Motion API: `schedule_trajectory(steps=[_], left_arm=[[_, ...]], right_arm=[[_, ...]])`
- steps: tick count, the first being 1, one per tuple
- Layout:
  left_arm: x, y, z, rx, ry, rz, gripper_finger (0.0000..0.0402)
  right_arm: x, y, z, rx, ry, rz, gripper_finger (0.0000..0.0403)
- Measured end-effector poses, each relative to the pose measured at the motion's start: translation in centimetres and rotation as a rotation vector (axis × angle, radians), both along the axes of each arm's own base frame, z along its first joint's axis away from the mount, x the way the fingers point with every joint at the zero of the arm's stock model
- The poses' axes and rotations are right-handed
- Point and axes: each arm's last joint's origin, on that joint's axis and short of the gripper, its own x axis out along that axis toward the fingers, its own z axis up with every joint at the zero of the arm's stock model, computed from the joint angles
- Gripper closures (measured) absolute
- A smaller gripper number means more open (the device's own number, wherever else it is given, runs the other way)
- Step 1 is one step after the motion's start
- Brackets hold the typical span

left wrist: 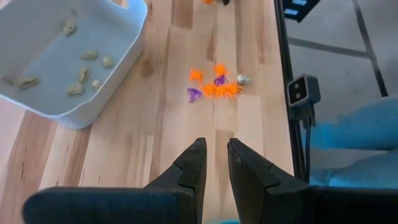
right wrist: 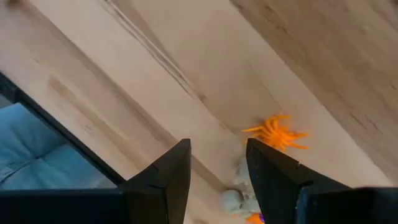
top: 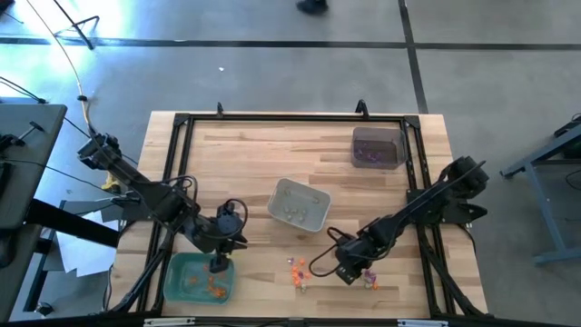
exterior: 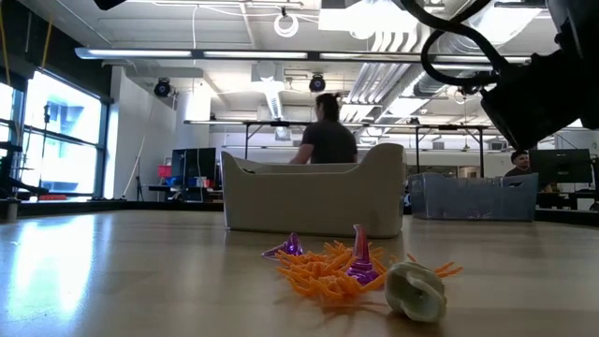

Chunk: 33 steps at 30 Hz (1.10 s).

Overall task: Sort Halloween decoration
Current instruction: Put the orange spider toy into the green bin

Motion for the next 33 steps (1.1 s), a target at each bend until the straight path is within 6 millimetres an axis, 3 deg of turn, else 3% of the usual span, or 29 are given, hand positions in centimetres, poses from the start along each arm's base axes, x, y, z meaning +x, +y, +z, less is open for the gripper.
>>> schedule_trajectory(steps=[18,26,33], left_arm=[[-0.4,0.3,0.2,0.049,-0.011,-0.015,0.0351],[-0.5,0.5,0.1,0.064,0.008,-0.016,0.0351],[-0.7,0.6,0.0,0.078,0.021,-0.018,0.0351]], right_arm=[[-0.6,-1.7,0.2,-0.113,0.065,-0.019,0.0254],[-0.1,-1.3,-1.8,-0.071,0.136,0.010,0.0254],[0.1,-1.6,-2.2,-0.073,0.156,-0.004,0.0254]])
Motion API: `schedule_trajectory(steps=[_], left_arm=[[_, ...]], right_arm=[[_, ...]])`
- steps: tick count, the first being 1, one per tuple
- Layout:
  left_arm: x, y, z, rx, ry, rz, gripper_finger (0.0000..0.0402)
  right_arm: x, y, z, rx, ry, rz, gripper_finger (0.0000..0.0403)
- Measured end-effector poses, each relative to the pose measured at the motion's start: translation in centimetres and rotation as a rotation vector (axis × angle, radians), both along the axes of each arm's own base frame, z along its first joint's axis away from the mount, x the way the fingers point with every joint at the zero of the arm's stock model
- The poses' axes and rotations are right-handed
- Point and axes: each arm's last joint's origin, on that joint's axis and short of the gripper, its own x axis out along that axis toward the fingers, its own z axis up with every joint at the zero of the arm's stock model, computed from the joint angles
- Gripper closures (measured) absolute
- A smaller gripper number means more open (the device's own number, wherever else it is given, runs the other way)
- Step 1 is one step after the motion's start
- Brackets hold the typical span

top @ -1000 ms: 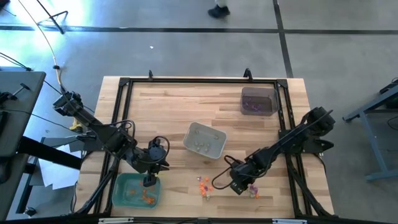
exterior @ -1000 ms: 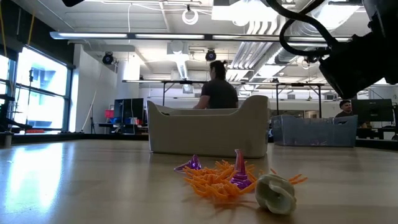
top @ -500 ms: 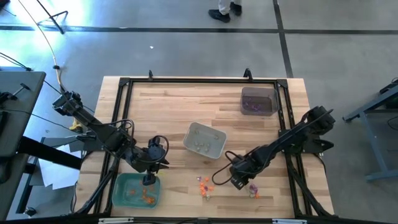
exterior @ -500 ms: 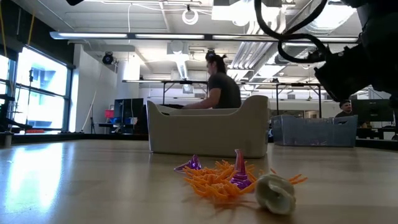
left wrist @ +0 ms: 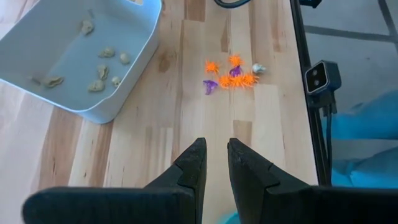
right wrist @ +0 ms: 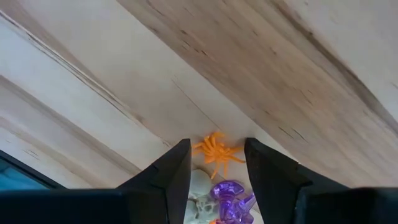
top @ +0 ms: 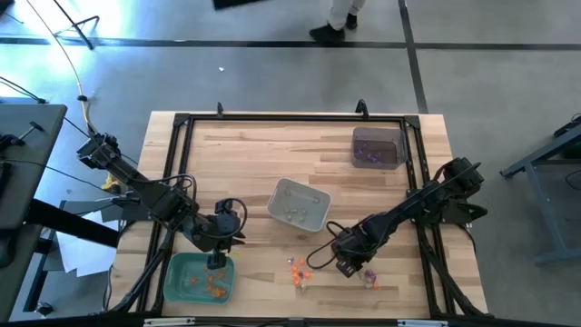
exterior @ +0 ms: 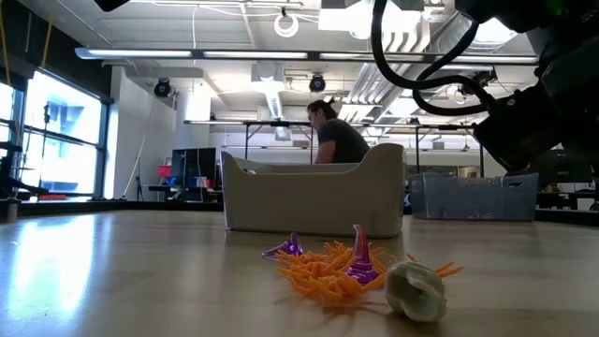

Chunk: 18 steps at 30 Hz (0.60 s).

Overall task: Sort Halloween decoration
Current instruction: Put the orange spider toy into the green bin

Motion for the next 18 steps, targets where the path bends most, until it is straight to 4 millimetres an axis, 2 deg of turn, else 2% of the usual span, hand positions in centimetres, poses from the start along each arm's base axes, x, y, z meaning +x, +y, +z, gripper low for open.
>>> schedule_trajectory(steps=[3,6,13,18], left_arm=[[-0.01,0.01,-0.01,0.014,-0.001,-0.015,0.0351],[-0.03,0.02,-0.03,0.022,0.001,-0.022,0.0351],[-0.26,0.19,-0.04,0.033,0.016,-0.023,0.0351],[-0.57,0.22,-0.04,0.040,0.031,-0.031,0.0351]], right_arm=[[0.03,-0.08,-0.02,0.005,0.004,-0.002,0.0262],[0.11,-0.28,-0.06,0.027,0.018,-0.007,0.0288],[0.36,-0.51,-0.14,0.078,0.034,-0.008,0.0391],[0.56,-0.45,-0.10,0.097,0.014,-0.001,0.0394]])
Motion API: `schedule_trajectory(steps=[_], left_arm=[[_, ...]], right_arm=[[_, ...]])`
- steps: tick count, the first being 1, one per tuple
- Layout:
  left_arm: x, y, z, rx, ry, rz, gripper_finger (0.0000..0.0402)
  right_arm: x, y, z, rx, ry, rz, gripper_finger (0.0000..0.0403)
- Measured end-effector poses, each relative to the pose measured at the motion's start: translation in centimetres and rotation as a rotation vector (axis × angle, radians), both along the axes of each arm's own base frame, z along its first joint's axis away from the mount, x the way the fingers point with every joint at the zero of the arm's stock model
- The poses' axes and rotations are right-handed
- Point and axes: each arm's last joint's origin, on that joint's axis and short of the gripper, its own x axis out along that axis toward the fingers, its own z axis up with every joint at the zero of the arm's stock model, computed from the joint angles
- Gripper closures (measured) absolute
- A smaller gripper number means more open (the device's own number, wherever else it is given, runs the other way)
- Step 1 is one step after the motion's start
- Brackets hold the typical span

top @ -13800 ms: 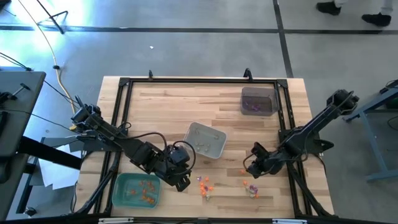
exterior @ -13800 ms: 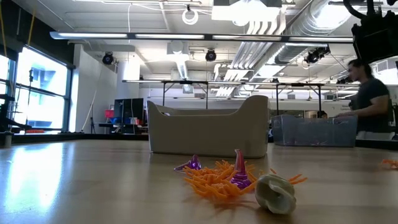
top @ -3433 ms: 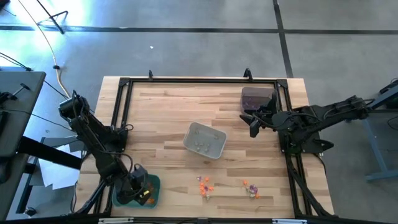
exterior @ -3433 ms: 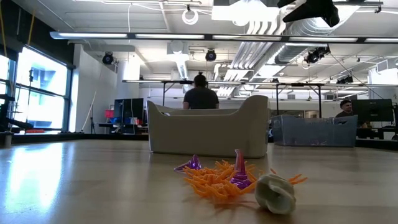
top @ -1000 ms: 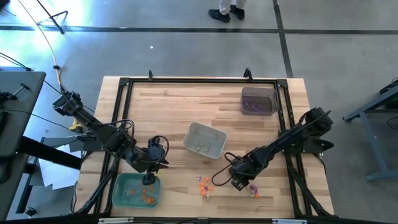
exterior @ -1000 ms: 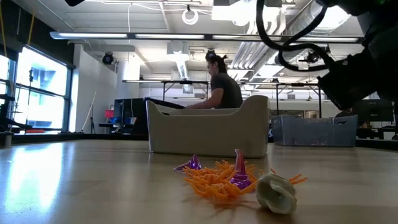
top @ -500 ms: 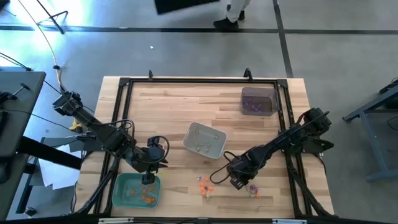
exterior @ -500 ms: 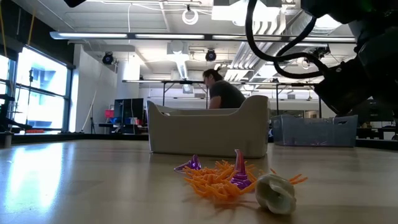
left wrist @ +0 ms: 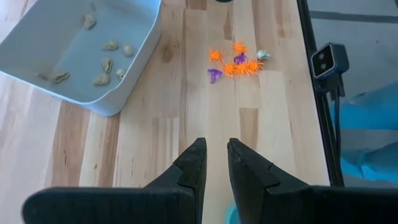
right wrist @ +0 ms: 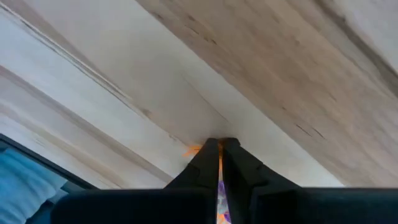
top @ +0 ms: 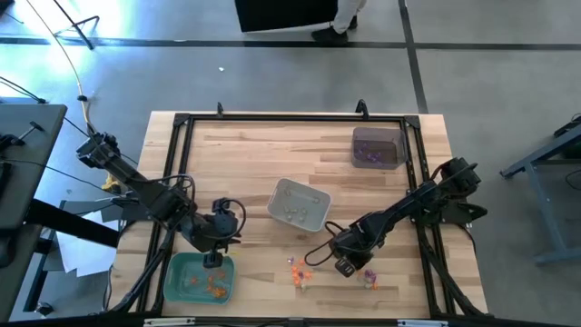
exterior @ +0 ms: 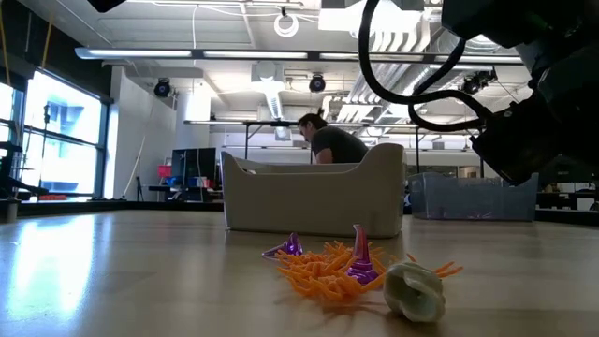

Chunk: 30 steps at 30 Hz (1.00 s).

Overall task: Sort Halloween decoration
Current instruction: Put the orange spider toy into the green bin

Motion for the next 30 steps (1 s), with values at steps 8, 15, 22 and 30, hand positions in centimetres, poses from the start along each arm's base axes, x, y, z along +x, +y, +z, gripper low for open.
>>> schedule_trajectory(steps=[8,15,22,30], left_arm=[[-1.0,0.1,0.2,0.018,0.028,-0.019,0.0351],[-1.6,0.2,0.1,0.042,0.060,-0.033,0.0351],[-1.7,0.3,0.3,0.059,0.056,-0.057,0.0351],[-1.7,0.4,0.3,0.110,0.036,-0.073,0.0351]], right_arm=[[0.2,-0.4,1.3,0.003,-0.072,-0.011,0.0402],[0.2,-0.8,4.1,-0.011,-0.220,-0.048,0.0402],[0.3,-2.4,8.0,-0.111,-0.458,-0.170,0.0403],[0.8,-4.5,12.9,-0.265,-0.884,-0.242,0.0403]])
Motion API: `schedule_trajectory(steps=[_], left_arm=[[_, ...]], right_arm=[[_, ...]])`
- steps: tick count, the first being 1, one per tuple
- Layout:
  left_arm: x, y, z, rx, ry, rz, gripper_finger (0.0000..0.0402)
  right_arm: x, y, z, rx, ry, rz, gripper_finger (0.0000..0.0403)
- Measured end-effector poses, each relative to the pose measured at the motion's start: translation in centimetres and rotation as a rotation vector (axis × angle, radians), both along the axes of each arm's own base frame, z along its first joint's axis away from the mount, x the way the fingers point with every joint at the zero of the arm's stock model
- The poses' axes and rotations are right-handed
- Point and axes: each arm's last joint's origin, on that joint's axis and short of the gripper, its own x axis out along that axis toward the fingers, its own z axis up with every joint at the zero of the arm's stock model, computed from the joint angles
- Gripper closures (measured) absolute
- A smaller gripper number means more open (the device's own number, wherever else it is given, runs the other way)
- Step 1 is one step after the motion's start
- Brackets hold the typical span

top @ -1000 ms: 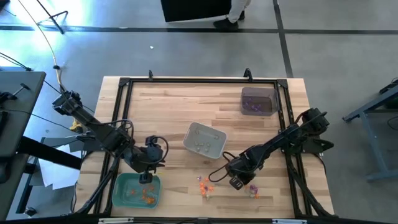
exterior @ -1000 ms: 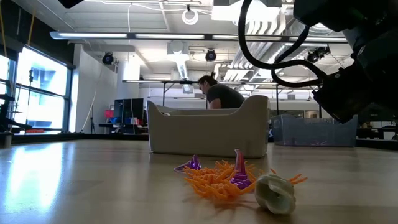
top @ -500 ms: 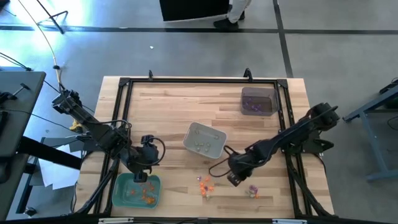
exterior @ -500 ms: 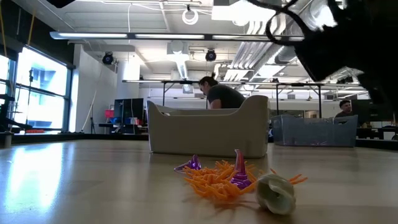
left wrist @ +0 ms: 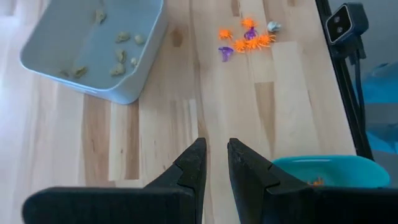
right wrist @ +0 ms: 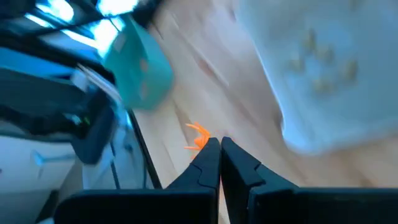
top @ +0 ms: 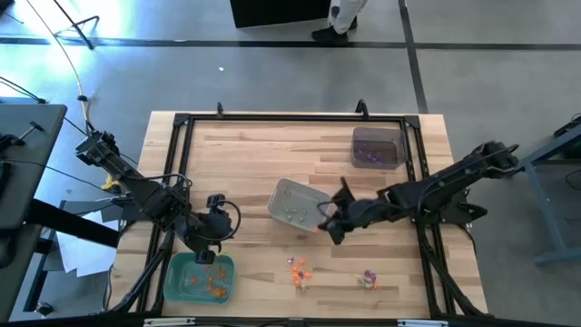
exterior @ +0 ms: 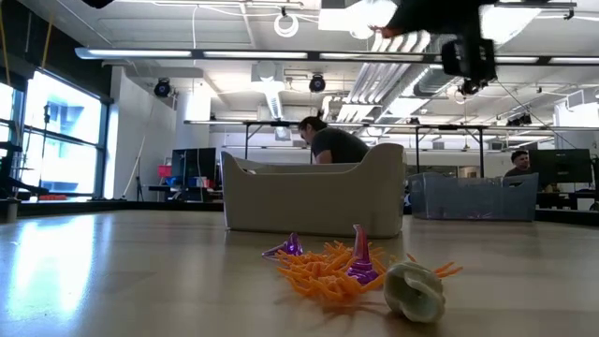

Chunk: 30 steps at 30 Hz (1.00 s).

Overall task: Sort Halloween decoration
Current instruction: Put the orange spider toy into the green bin

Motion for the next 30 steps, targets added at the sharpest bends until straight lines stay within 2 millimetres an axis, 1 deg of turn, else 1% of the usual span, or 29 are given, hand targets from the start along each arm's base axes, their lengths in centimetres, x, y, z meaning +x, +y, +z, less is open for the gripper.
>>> schedule_trajectory(steps=[3,7,13,15,18,23,24,26,28,30], left_arm=[[0.1,0.0,0.0,0.011,-0.016,0.010,0.0351],[0.4,0.4,0.2,0.085,-0.070,0.043,0.0351],[1.7,1.8,1.2,0.374,-0.281,0.198,0.0351],[2.3,2.2,1.7,0.457,-0.343,0.226,0.0351],[3.2,2.8,2.5,0.530,-0.406,0.259,0.0351],[4.6,4.6,3.7,0.610,-0.504,0.460,0.0351],[4.8,5.0,4.1,0.597,-0.532,0.509,0.0351],[5.5,5.8,4.8,0.497,-0.620,0.614,0.0351],[6.0,6.3,5.5,0.333,-0.717,0.687,0.0351],[6.5,6.6,6.1,0.176,-0.794,0.698,0.0351]], right_arm=[[0.3,-0.9,1.3,-0.068,-0.115,-0.012,0.0403],[1.0,-2.3,2.0,-0.146,-0.187,-0.009,0.0403],[1.7,-4.6,2.4,-0.249,-0.237,-0.031,0.0403],[2.0,-5.2,2.9,-0.284,-0.284,-0.039,0.0403],[2.5,-6.1,3.7,-0.343,-0.377,-0.046,0.0403],[2.9,-6.8,5.0,-0.454,-0.504,-0.042,0.0403],[2.9,-6.9,5.2,-0.473,-0.521,-0.042,0.0403],[3.0,-7.1,5.4,-0.497,-0.547,-0.043,0.0403],[3.0,-7.1,5.7,-0.527,-0.565,-0.051,0.0403],[3.0,-7.1,5.8,-0.564,-0.575,-0.053,0.0403]])
